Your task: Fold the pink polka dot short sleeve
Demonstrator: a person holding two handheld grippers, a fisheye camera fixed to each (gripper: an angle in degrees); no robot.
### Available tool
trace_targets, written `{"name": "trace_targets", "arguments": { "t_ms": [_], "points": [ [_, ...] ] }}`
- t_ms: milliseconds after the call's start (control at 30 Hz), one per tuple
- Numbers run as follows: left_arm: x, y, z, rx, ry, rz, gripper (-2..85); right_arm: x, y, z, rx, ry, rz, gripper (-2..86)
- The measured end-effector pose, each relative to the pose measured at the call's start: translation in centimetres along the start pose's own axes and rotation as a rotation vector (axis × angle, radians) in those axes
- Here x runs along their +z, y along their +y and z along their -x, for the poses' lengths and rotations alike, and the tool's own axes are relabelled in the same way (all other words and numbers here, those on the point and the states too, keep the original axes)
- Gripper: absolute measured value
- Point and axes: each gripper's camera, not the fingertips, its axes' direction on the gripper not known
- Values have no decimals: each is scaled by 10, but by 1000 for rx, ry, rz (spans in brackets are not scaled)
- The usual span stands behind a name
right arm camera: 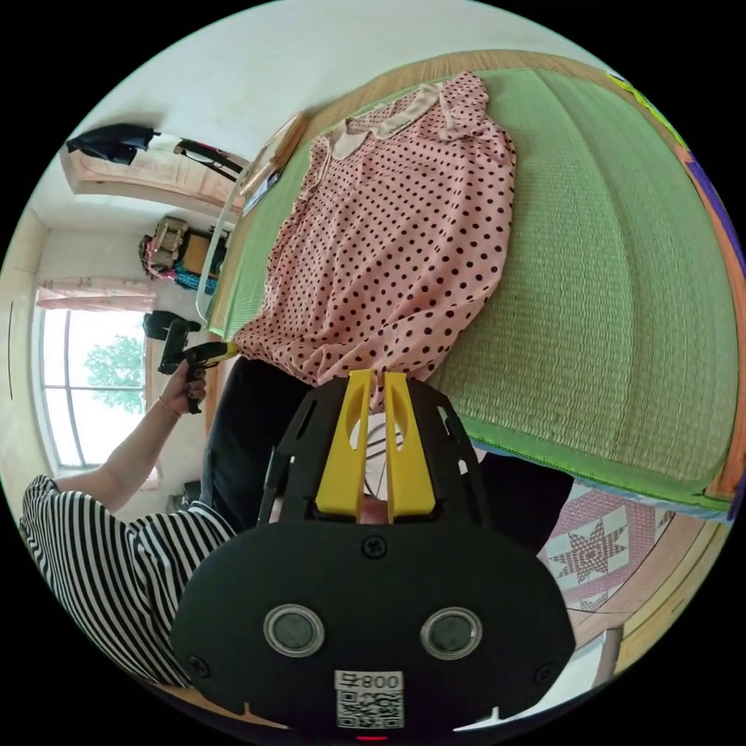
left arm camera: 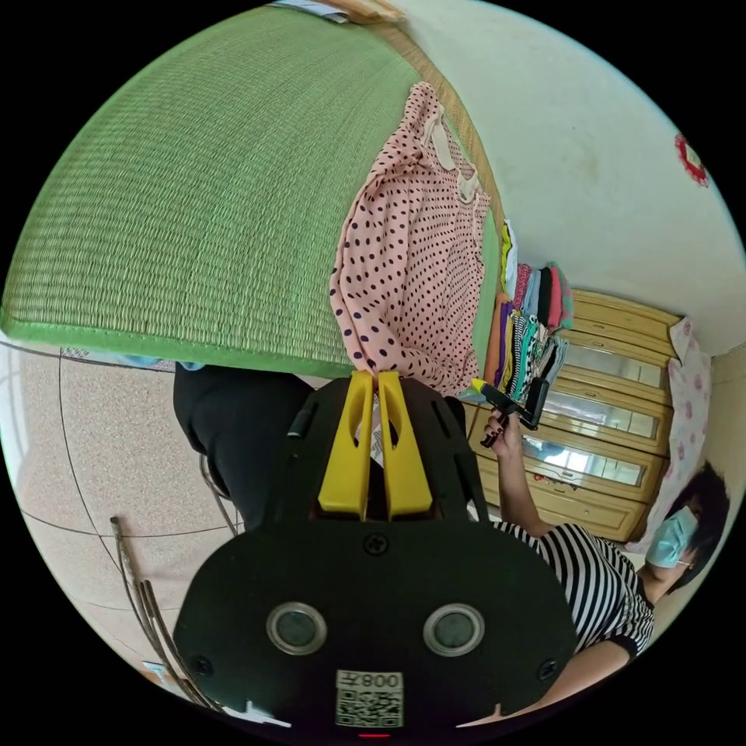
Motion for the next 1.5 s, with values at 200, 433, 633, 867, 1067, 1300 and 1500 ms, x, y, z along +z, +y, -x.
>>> {"name": "trace_targets", "arguments": {
  "t_ms": [200, 433, 633, 867, 1067, 1300, 1500],
  "points": [
    [-5, 4, 6, -14, 15, -3, 9, -10, 24, -9, 63, 26, -70, 67],
    [-10, 5, 3, -4, 6, 12, 9, 6, 15, -7, 75, 40, -40, 65],
    [-14, 8, 1, -7, -1, 28, 10, 10, 3, -4, 94, -35, -43, 38],
    [-30, 22, -9, 35, 61, 19, 8, -24, 18, -8, 108, -191, -91, 8],
    [-45, 44, -18, 74, 169, 1, 6, -82, 51, -10, 92, -306, -179, 4],
    [-66, 82, -29, 118, 264, 1, 5, -125, 84, 11, 45, -351, -213, 3],
    [-84, 112, -37, 138, 350, -16, 5, -156, 119, 31, 35, -386, -252, 3]
  ]
}}
